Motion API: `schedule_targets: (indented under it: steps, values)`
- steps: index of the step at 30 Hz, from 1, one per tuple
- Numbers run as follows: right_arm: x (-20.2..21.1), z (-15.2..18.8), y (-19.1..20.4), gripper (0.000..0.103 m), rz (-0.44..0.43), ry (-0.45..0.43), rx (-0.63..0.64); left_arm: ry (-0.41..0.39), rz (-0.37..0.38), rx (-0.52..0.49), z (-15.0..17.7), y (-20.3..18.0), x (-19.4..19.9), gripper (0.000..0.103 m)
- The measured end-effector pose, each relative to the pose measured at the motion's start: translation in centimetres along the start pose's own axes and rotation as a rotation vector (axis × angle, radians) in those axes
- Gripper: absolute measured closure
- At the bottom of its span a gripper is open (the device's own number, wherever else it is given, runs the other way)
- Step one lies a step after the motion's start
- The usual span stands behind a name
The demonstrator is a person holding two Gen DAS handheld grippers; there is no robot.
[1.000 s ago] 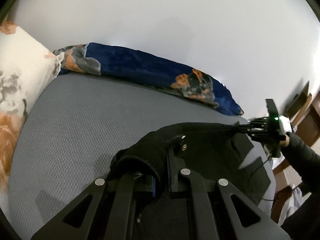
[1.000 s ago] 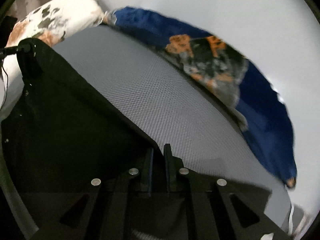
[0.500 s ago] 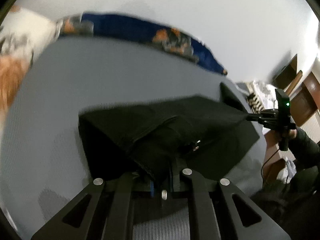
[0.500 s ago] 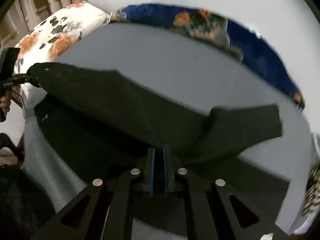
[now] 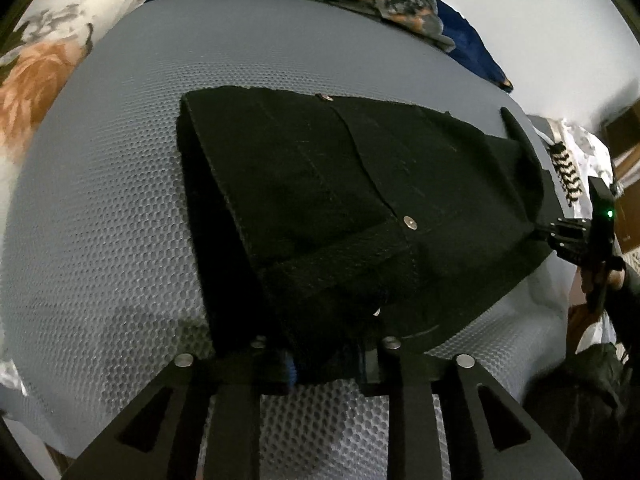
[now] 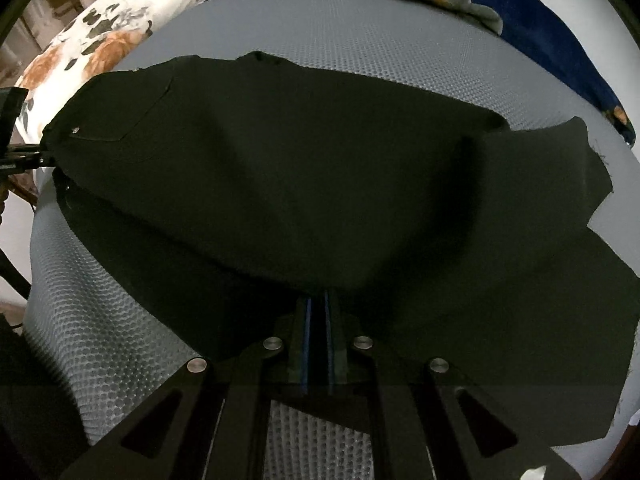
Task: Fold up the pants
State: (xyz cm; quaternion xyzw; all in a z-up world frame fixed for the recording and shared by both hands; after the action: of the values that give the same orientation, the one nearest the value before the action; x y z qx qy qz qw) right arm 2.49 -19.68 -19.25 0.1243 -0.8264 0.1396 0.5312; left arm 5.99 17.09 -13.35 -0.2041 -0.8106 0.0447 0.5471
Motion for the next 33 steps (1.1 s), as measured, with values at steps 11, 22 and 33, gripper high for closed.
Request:
schedule_targets:
  steps: [11, 22, 33]
  values:
    - [-0.1, 0.0, -0.2, 0.096, -0.018, -0.013, 0.004, -0.028, -0.164, 0.046, 0.1, 1.0, 3.7, 0.031]
    - [-0.4, -0.7, -0.4, 0.096, -0.047, -0.026, -0.004, -0.076, 0.023, 0.390, 1.1, 1.3, 7.4, 0.032]
    - [-0.2, -0.7, -0.4, 0.096, -0.041, -0.028, -0.001, 0.012, 0.091, 0.633, 2.4, 1.5, 0.4, 0.064]
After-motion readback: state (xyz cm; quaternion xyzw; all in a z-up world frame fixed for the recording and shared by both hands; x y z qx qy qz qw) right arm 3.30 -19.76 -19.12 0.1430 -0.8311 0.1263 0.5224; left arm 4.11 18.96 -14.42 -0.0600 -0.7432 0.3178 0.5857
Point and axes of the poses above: each gripper's, at about its wrist camera, not at the fingertips, and x roughly against the way its jaws point, y to its left, z to its underside, the point moved 3 cm from there along -x, roughly the way its jaws point, and after that the axes turned 1 degree about -x, right-handed, at the moved point
